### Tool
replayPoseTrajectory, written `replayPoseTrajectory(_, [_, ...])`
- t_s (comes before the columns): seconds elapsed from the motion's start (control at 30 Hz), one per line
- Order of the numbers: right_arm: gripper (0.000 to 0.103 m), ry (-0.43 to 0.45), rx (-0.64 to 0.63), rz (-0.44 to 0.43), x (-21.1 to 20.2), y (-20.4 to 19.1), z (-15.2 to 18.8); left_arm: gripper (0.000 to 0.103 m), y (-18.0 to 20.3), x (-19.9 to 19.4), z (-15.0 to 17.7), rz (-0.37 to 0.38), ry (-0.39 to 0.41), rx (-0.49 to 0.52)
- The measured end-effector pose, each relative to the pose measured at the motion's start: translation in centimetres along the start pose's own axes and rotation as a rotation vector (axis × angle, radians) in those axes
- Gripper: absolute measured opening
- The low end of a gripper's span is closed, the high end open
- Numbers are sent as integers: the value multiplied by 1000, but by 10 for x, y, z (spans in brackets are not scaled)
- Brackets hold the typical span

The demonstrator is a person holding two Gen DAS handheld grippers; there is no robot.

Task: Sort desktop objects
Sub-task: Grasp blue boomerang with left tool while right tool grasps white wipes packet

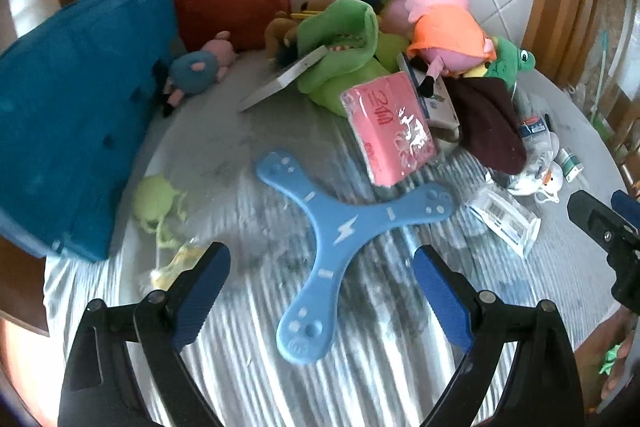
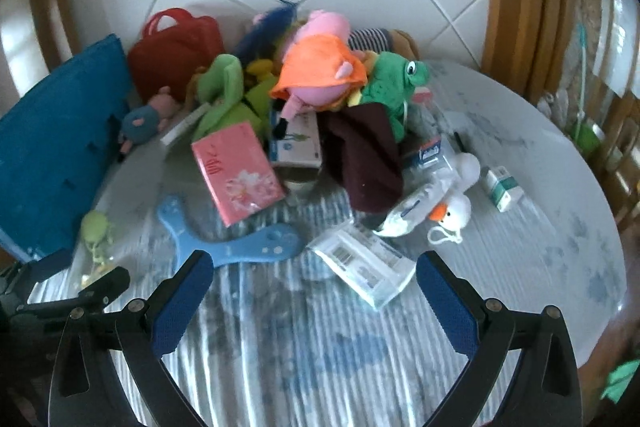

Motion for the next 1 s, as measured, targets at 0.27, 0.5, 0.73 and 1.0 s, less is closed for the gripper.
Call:
replayPoseTrajectory(0.27, [79,-60,2,-16,45,4,14,94,0,57,13,-23,-80,15])
replayPoseTrajectory(0.5, [55,-140,-29,-46,86,25,36,94,-4,84,34,-74,-125,-39])
replayPoseTrajectory(0.73, [57,-186,-72,-67,114,45,57,91,-10,111,53,-118,-160,-94])
replayPoseTrajectory(1.0, [86,-192,-156,-116,134,38,67,91,-7,133,49,-105,-160,-99])
Point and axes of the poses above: each gripper's, at about its wrist camera, not at the fingertips, and x roughly the way its jaws point, y to its right, z to its underside, the point moved 9 cm from there along x, roughly the way its jaws point, and after that the axes turned 13 degrees about -x, right-handed, at the moved point
